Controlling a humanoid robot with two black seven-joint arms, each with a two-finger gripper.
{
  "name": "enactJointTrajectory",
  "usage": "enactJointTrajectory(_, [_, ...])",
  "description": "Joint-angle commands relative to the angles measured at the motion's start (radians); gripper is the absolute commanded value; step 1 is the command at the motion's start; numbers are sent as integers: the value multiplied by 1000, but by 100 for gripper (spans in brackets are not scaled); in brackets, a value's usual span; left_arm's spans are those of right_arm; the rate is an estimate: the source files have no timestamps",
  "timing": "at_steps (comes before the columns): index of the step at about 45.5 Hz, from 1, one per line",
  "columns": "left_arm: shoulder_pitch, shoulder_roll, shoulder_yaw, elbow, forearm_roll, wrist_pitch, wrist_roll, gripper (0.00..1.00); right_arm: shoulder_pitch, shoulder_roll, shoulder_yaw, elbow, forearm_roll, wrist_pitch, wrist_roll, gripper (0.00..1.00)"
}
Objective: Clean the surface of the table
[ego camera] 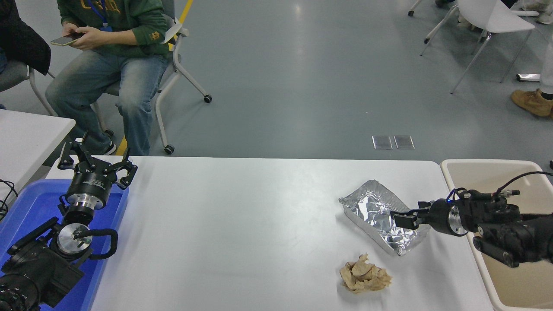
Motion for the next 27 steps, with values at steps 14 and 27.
enactJointTrajectory(14, [-1,0,0,0,0,0,0,100,-62,59,-15,-114,67,-24,17,30])
enactJointTrajectory(27, [-1,-1,0,0,0,0,0,100,-61,59,-4,-133,69,-25,18,0])
